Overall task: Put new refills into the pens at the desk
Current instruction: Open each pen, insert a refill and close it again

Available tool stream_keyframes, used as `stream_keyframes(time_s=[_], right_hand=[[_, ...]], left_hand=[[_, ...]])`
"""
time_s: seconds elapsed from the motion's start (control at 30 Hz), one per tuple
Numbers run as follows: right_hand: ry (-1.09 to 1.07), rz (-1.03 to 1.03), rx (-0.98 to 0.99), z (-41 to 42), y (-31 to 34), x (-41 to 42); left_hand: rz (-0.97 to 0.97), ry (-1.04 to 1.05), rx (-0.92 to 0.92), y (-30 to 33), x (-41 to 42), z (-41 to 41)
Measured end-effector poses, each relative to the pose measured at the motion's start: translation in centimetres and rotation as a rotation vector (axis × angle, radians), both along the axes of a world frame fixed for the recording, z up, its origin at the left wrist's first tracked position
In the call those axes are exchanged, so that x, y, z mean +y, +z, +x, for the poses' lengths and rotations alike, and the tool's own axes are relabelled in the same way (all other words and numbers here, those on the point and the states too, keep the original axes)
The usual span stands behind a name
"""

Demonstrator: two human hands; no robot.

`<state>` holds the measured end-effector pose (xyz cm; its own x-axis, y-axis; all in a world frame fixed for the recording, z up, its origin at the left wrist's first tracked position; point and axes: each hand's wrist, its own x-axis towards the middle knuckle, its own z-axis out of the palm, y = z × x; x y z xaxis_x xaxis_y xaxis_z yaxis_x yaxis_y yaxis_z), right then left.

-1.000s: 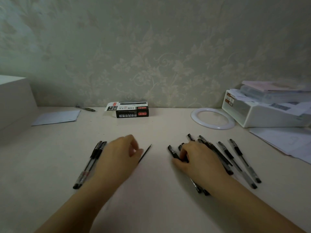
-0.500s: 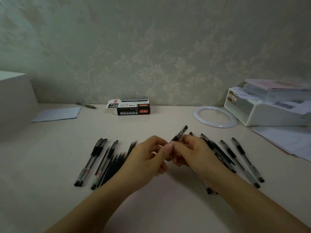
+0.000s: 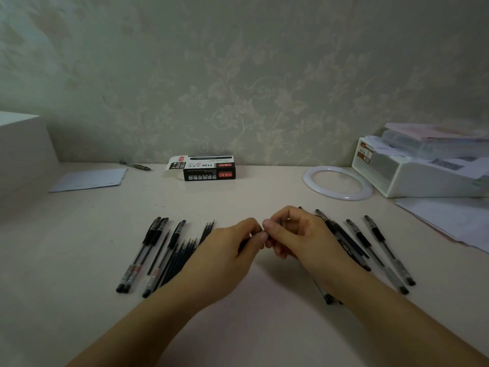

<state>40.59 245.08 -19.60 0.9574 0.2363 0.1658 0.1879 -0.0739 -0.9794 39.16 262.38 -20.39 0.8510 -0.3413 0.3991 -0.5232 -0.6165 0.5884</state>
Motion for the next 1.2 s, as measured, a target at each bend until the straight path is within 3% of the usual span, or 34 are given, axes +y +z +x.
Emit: stream_keyframes(time_s=[0.27,0.47,0.53,0.7,0.8,0.97,1.13,1.2], right_hand=[[-0.048,0.046,-0.093,-0.6,0.5,0.4],[-0.239,0.092,-0.203,0.0,0.9,-0.7],[-0.273,-0.059,-0.256,0.2,0.6,-1.2],[-0.204,-0.665,-0.418,0.4,-1.0,-1.3],[-0.146,-0.840,-0.452,0.4,-1.5,-1.2],[-0.138,-0.803,-0.458,0.4,-1.3,-1.1],[-0.183,-0.474,-0.310,0.1,-0.6,-0.8],[-0.148,-0.431,-0.274,0.1,-0.4,-0.8]], left_hand=[[0.029,0.095,-0.008,0.4,0.3,0.4],[-0.025,0.277,-0.037,0.6,0.8,0.7],[-0.014,0.296,-0.022,0.5,0.7,0.8],[0.012,0.255,-0.004,-0.7,0.5,1.0],[0.060,0.220,-0.035,-0.6,0.4,1.0],[0.096,0.203,-0.056,-0.5,0.5,1.0],[0.083,0.127,-0.096,0.0,0.6,0.9],[0.103,0.070,-0.118,0.1,0.5,0.7]])
